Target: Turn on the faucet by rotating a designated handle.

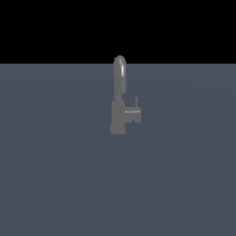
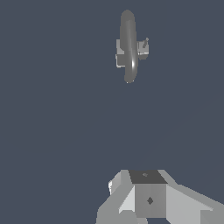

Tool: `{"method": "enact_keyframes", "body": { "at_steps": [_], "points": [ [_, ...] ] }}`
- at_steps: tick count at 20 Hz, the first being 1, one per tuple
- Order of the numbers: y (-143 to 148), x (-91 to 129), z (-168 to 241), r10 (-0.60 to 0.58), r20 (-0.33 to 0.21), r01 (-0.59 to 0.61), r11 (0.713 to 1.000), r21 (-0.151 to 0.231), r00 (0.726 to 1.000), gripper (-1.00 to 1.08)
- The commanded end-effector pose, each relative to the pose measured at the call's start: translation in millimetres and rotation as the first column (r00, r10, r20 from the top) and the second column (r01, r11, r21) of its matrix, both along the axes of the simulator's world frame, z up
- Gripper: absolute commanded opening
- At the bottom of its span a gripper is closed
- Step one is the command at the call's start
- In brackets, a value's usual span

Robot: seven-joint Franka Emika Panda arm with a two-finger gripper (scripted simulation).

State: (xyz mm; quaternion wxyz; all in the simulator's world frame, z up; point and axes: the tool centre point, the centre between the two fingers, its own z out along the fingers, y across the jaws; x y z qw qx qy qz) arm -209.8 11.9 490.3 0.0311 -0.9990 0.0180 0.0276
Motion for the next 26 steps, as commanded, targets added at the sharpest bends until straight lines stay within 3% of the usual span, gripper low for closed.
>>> {"method": "enact_keyframes", "body": {
  "at_steps": [1,14,26],
  "points": [
    [0,12,-2,-0.025,-0.027,0.026,0.999,0.023,0.999,-1.0],
    [-8,86,-20,-0.169,-0.216,0.205,0.966,0.159,0.962,-1.0],
    [-23,153,-52,-0.267,-0.409,0.39,0.885,0.254,0.872,-1.0]
  ]
}}
